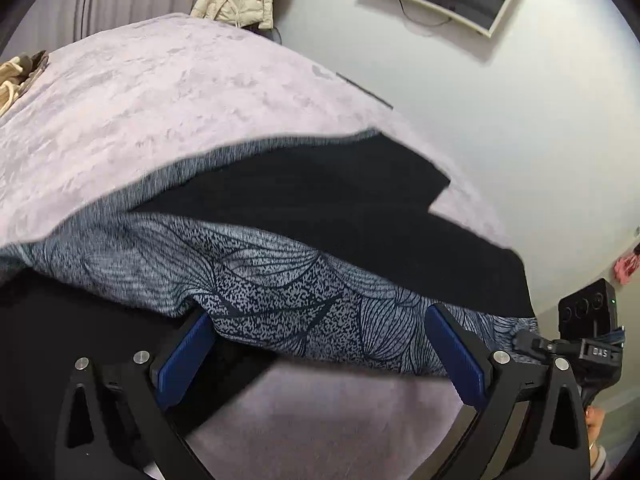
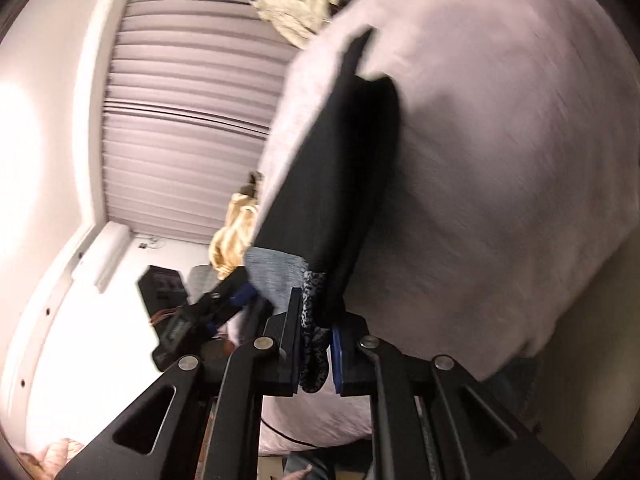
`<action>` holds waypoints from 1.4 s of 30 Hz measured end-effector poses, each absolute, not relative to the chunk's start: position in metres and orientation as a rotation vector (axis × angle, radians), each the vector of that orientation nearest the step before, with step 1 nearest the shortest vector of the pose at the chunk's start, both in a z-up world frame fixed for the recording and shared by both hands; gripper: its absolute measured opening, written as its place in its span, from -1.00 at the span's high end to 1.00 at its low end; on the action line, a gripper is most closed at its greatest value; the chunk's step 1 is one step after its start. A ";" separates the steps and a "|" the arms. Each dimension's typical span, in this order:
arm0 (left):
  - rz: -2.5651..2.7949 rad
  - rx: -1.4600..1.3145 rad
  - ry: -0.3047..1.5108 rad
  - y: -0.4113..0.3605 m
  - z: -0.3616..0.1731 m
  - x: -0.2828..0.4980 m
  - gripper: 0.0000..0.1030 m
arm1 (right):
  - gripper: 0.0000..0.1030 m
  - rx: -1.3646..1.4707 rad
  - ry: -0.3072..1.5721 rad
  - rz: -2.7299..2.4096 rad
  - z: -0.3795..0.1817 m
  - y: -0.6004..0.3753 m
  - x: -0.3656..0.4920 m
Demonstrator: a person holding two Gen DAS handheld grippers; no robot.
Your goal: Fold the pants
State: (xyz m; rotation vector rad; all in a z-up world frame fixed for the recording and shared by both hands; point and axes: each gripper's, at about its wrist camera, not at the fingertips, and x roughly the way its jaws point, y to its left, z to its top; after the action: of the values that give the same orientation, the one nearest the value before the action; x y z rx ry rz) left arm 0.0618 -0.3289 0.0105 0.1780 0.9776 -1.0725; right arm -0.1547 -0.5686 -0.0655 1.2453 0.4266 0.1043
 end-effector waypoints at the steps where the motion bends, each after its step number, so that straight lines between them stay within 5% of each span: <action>1: -1.072 0.171 0.960 -0.332 0.017 0.067 -0.98 | 0.75 1.221 0.405 0.118 -0.051 -0.573 -0.150; 11: -0.983 0.204 0.772 -0.392 0.084 0.131 -0.98 | 0.66 1.003 0.375 -0.035 0.056 -0.644 -0.017; 13: -0.970 0.211 0.731 -0.393 0.094 0.139 -0.98 | 0.29 0.978 0.444 -0.093 0.055 -0.658 0.009; 14: -0.958 0.221 0.717 -0.392 0.096 0.142 -0.98 | -0.36 0.972 0.483 -0.124 0.052 -0.664 0.023; 15: -0.942 0.238 0.710 -0.389 0.096 0.145 -0.98 | -0.59 0.965 0.497 -0.152 0.048 -0.669 0.025; 19: -0.878 0.306 0.730 -0.361 0.068 0.152 -0.98 | -0.62 0.930 0.435 -0.155 0.039 -0.665 0.000; 22: -0.819 0.351 0.762 -0.332 0.041 0.154 -0.98 | -0.40 0.917 0.490 -0.252 0.017 -0.665 -0.018; 24: -0.787 0.358 0.783 -0.314 0.029 0.156 -0.98 | -0.08 0.971 0.517 -0.242 -0.005 -0.673 -0.030; 30: -0.697 0.333 0.827 -0.281 0.018 0.167 -0.98 | 0.09 1.123 0.518 -0.127 -0.042 -0.685 -0.010; 31: -0.688 0.327 0.830 -0.278 0.019 0.168 -0.98 | 0.25 1.142 0.517 -0.119 -0.045 -0.684 -0.008; 32: -0.685 0.323 0.828 -0.274 0.020 0.166 -0.98 | 0.73 1.152 0.528 -0.125 -0.047 -0.684 -0.003; 33: -0.687 0.319 0.822 -0.270 0.023 0.164 -0.98 | 0.80 1.149 0.536 -0.125 -0.046 -0.679 -0.005; 39: -0.693 0.365 0.868 -0.257 -0.002 0.158 -0.98 | 0.84 1.005 0.611 -0.189 -0.044 -0.660 -0.033; 42: -0.653 0.379 0.969 -0.254 -0.028 0.160 -0.98 | 0.79 1.153 0.578 -0.136 -0.071 -0.672 -0.043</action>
State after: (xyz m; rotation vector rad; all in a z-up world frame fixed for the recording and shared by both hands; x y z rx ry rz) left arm 0.1602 -0.2544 -0.0284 0.3791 0.9687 -0.6532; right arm -0.0426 -0.6720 -0.0707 1.1528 0.5779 -0.1361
